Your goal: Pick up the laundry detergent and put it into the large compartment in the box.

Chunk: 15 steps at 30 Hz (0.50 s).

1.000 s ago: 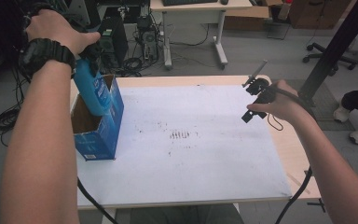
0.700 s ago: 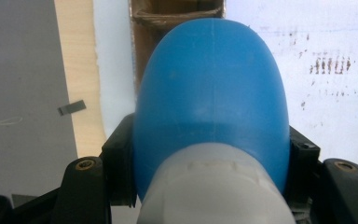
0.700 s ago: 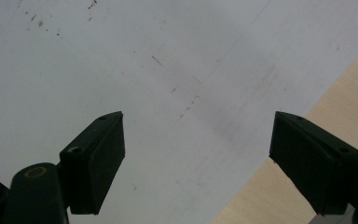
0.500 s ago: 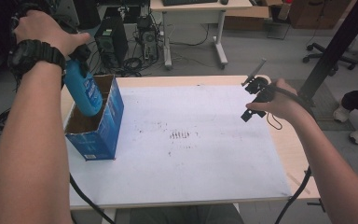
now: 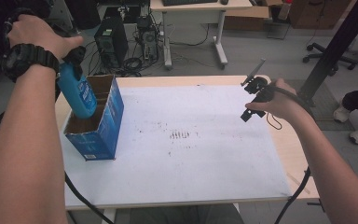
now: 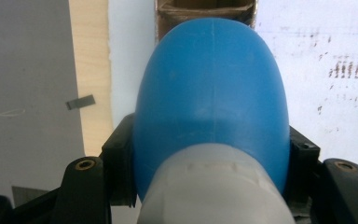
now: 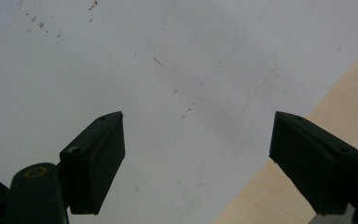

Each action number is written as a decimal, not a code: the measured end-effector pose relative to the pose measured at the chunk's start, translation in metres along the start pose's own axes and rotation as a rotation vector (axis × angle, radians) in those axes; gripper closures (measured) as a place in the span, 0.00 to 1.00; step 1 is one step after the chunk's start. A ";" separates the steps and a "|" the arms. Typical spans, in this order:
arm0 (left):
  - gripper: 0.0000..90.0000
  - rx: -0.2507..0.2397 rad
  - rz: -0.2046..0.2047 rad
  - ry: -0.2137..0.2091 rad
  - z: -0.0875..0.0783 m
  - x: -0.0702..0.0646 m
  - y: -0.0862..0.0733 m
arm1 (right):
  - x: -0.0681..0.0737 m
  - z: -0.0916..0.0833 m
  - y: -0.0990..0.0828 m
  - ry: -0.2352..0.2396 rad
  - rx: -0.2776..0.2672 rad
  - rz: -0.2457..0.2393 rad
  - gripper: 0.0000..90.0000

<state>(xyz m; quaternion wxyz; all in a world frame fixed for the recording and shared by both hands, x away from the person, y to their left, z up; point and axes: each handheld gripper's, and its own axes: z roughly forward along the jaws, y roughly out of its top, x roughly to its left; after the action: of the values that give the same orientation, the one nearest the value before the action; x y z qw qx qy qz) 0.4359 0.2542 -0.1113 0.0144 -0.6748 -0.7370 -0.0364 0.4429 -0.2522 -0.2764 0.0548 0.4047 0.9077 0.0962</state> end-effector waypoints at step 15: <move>0.42 0.009 0.001 0.003 0.010 0.002 0.001 | 0.002 0.001 0.000 -0.001 0.006 -0.002 0.20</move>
<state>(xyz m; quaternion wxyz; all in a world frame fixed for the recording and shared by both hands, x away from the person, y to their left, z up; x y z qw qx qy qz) 0.4373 0.2572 -0.1216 0.0184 -0.6748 -0.7370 -0.0340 0.4422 -0.2503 -0.2775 0.0542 0.4041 0.9083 0.0934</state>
